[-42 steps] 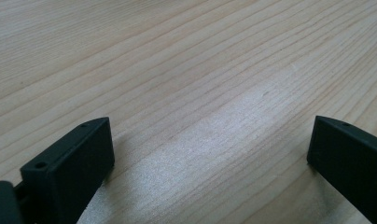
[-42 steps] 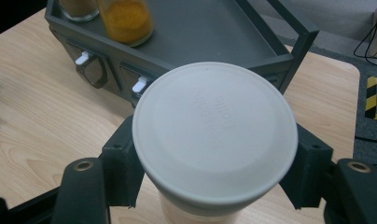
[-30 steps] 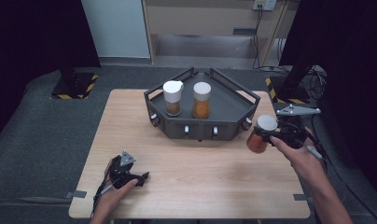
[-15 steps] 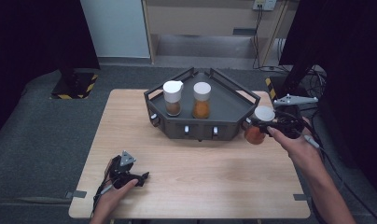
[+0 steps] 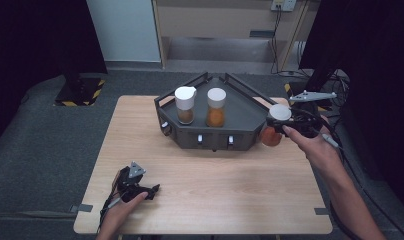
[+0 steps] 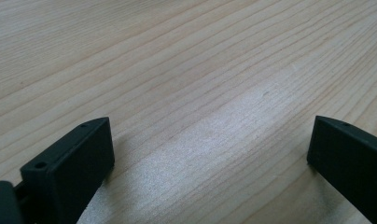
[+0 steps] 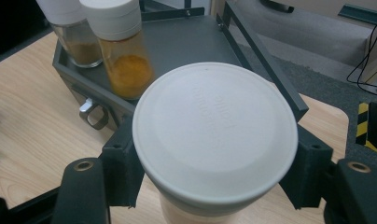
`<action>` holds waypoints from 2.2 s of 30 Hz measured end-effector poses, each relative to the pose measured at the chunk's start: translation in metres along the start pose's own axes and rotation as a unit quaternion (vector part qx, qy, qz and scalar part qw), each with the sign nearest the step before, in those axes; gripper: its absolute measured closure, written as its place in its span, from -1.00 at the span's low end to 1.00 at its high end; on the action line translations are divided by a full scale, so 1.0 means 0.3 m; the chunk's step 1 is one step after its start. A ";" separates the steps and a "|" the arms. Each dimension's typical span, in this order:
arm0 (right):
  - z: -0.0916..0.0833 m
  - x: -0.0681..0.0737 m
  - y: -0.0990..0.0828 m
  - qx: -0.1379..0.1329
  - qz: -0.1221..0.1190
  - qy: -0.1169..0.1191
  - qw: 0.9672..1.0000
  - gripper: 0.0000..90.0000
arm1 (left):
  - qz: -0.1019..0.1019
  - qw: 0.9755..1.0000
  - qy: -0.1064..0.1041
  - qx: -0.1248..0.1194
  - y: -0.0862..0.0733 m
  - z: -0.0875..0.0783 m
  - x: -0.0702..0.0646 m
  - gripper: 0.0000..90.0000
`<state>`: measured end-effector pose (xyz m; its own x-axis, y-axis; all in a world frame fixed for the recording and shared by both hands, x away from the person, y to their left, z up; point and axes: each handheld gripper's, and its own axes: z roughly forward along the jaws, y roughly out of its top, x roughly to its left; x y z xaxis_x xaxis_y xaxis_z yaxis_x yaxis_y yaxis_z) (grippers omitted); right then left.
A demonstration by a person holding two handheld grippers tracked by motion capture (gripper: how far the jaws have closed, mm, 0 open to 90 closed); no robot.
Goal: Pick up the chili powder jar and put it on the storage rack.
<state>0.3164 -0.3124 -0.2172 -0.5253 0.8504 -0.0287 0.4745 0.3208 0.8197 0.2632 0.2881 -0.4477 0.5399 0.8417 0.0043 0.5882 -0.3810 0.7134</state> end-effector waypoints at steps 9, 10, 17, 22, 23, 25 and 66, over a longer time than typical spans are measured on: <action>0.020 -0.004 0.031 -0.001 0.001 -0.002 1.000 -0.24 | 0.000 1.000 0.000 0.000 0.000 0.000 0.000 -1.00; 0.023 -0.004 0.035 -0.002 0.000 -0.003 1.000 -0.24 | 0.000 1.000 0.000 0.000 0.000 0.000 0.000 -1.00; 0.036 -0.002 0.066 -0.003 0.000 -0.006 1.000 -0.24 | 0.000 1.000 0.000 0.000 0.000 0.000 0.000 -1.00; 0.052 -0.003 0.082 -0.005 0.001 -0.006 1.000 -0.24 | 0.000 1.000 0.000 0.000 0.000 0.000 0.000 -1.00; 0.056 -0.002 0.085 -0.005 0.003 -0.006 1.000 -0.24 | 0.000 1.000 0.000 0.000 0.000 0.000 0.000 -1.00; 0.063 -0.003 0.091 -0.006 0.002 -0.006 1.000 -0.24 | 0.000 1.000 0.000 0.000 0.000 0.000 0.000 -1.00; 0.211 -0.001 0.182 -0.010 0.006 -0.004 1.000 -0.24 | -0.001 1.000 0.000 -0.001 -0.001 0.000 0.000 -1.00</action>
<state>0.3871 -0.2687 -0.2085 -0.5146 0.8571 -0.0234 0.4664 0.3027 0.8312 0.2631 0.2881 -0.4479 0.5389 0.8423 0.0030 0.5885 -0.3791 0.7142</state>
